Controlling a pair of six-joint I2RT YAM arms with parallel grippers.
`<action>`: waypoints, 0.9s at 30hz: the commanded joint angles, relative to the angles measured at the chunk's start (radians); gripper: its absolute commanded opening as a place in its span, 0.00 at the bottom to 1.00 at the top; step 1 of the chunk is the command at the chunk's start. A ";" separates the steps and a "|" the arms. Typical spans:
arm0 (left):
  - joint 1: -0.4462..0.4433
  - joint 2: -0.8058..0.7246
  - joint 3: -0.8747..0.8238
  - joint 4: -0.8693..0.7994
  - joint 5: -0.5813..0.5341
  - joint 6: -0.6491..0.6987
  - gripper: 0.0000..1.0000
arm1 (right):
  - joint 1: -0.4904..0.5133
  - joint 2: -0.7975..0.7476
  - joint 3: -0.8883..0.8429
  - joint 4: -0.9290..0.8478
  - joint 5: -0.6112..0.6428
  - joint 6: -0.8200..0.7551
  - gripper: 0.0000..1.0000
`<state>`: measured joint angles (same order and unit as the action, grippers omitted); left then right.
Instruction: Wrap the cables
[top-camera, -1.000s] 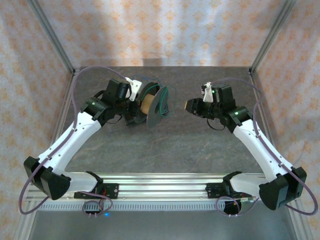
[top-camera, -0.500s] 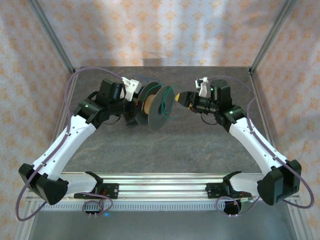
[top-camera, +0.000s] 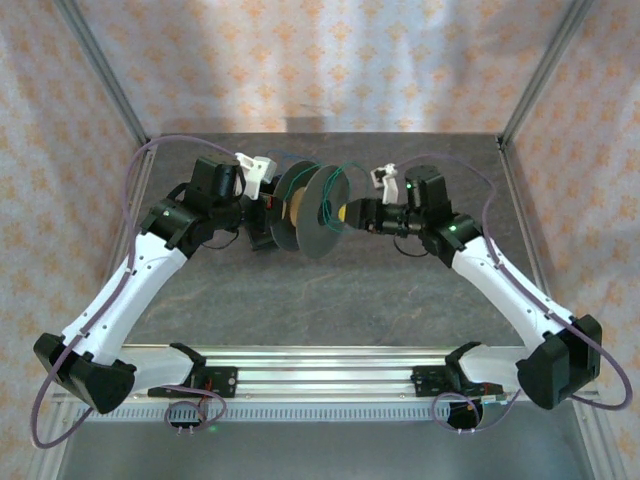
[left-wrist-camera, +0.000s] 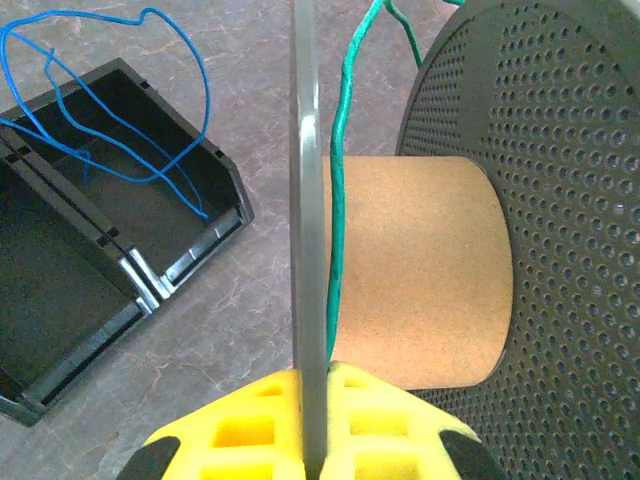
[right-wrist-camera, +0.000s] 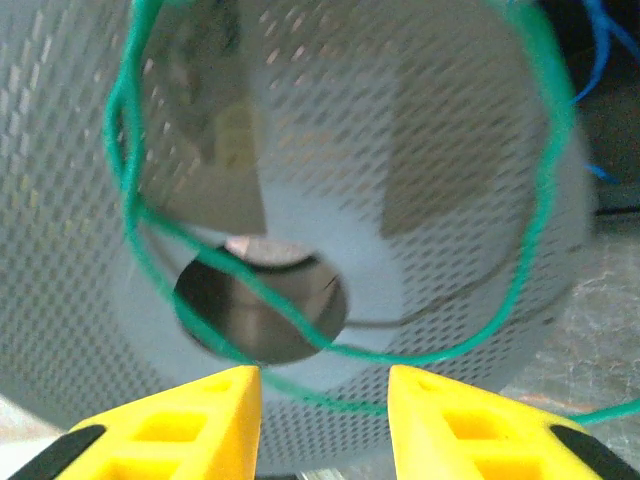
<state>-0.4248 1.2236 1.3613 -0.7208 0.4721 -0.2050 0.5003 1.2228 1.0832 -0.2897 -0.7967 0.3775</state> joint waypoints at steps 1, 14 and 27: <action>0.006 -0.015 0.047 0.087 0.041 -0.024 0.00 | 0.030 -0.029 0.044 -0.009 0.037 -0.120 0.40; 0.007 -0.007 0.054 0.080 0.055 -0.025 0.00 | 0.130 0.079 0.158 -0.028 0.140 -0.236 0.38; 0.010 0.003 0.068 0.072 0.039 -0.021 0.00 | 0.139 0.142 0.216 -0.158 0.266 -0.287 0.02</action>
<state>-0.4202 1.2327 1.3670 -0.7227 0.4881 -0.2127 0.6323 1.3609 1.2617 -0.4042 -0.5789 0.1120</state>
